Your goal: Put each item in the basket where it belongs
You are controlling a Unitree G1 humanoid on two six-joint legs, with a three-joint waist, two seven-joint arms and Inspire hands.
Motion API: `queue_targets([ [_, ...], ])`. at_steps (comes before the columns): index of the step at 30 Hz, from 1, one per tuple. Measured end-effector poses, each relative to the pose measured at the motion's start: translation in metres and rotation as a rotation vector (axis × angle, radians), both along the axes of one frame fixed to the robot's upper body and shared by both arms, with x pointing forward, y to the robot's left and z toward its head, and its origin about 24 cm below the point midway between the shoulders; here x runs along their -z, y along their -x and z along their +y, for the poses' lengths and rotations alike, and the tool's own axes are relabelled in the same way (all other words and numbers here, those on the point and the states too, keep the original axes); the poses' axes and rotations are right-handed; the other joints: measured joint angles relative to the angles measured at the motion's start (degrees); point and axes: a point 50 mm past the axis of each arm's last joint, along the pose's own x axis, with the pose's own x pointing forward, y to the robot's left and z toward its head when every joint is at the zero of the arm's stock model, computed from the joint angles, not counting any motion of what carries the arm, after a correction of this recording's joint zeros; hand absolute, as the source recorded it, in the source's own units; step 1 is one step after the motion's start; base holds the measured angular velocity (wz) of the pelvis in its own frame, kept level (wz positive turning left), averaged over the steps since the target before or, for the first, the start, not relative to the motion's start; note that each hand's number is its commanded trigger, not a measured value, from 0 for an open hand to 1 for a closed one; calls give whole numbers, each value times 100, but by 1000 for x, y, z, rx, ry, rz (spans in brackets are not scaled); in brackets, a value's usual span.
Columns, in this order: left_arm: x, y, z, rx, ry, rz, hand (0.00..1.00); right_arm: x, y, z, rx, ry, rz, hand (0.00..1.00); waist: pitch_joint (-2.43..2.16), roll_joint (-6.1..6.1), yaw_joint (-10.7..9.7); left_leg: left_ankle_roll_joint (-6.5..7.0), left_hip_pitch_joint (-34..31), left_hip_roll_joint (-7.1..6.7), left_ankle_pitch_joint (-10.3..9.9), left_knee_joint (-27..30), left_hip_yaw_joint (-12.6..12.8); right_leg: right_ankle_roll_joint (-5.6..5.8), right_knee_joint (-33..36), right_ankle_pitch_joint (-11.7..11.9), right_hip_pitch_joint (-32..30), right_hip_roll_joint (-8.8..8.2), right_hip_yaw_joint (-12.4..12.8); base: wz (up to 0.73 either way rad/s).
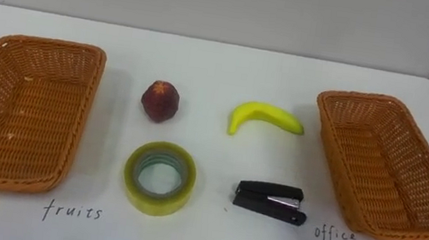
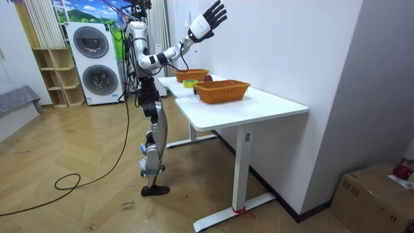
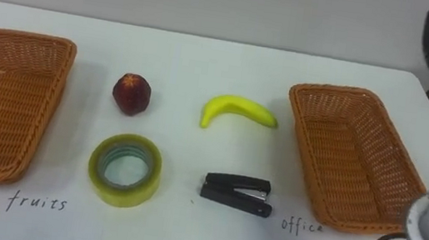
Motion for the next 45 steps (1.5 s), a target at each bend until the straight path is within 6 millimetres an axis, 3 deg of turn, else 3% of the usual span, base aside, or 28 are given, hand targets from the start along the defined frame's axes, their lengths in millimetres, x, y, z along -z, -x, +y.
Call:
queue_targets([
  [5, 0, 0, 1, -2, -2, 9, 0, 5, -6, 9, -72, 55, 80, 0, -16, -23, 32, -1, 3, 2, 1, 49, -43, 0, -3, 0, 32, -8, -85, 5],
  [23, 0, 1, 3, 10, -13, 28, 0, 17, -15, 15, -165, 230, 262, 0, -8, -107, 66, -1, -2, 11, -1, 93, -53, -20, 4, 14, 87, -8, -109, 0],
  [31, -3, -11, 8, 36, -32, 14, 0, 32, -21, 20, -266, 300, 427, 0, -31, -167, 78, -2, -27, 13, 0, 60, -43, -20, 9, 14, 24, -2, -78, -1],
  [45, -3, -18, 7, 69, -2, 1, 0, 43, -24, 34, -429, 434, 582, 0, 10, -196, 80, -1, -13, 8, 0, 53, -65, -19, -8, 14, 39, -2, -68, 0],
])
